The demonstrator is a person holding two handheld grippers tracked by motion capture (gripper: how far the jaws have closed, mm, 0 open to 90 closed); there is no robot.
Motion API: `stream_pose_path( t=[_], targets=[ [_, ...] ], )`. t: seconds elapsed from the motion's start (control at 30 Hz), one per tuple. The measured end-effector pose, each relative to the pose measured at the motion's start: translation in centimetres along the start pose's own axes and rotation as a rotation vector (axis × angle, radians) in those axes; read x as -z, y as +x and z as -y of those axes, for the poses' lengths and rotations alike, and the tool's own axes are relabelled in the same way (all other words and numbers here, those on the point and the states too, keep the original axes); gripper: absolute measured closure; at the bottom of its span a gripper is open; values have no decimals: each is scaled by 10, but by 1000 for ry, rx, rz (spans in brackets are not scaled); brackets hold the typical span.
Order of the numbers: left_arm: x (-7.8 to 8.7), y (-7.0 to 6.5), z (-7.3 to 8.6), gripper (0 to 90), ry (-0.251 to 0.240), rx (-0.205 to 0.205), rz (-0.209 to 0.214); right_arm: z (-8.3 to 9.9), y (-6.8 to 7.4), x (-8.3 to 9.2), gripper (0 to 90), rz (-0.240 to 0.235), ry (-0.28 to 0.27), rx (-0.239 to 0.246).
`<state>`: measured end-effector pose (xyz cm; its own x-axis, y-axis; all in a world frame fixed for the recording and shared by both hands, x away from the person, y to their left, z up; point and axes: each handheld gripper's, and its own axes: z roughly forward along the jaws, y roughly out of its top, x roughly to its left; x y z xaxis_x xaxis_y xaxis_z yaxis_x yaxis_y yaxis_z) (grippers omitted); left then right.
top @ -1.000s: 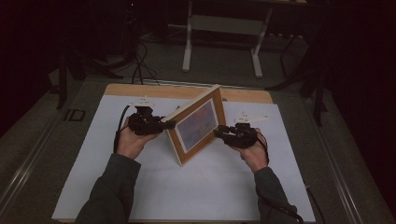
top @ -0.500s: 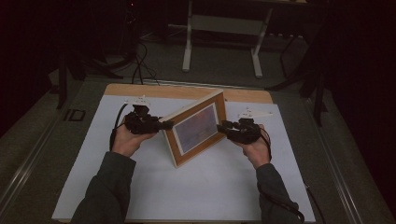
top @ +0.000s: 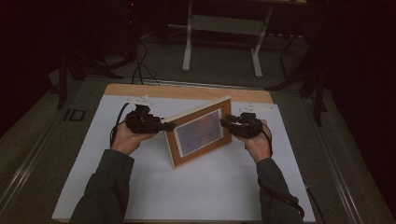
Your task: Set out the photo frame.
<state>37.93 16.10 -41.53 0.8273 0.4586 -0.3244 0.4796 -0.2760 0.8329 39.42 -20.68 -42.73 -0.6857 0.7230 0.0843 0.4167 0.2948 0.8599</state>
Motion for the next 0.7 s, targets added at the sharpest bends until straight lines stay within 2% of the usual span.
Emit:
stream_pose_path(
  t=[0.1,0.27,0.33,0.43,0.63,0.7],
  targets=[
    [0,1,0,719,0,2,7,-1,-3,1,594,33,-8,-3],
    [0,2,0,717,-3,2,9,-2,-11,4,556,59,-35,-30],
    [0,0,1,712,-3,3,-11,-3,-15,4,532,69,-44,-41],
    [1,-5,2,677,5,-5,-66,-4,-18,4,515,64,-51,-53],
    [1,-12,10,620,6,7,-138,-7,-22,-3,489,66,-41,-39],
    [1,-14,14,605,-10,23,-162,-8,-24,-5,480,69,-42,-39]
  ],
)
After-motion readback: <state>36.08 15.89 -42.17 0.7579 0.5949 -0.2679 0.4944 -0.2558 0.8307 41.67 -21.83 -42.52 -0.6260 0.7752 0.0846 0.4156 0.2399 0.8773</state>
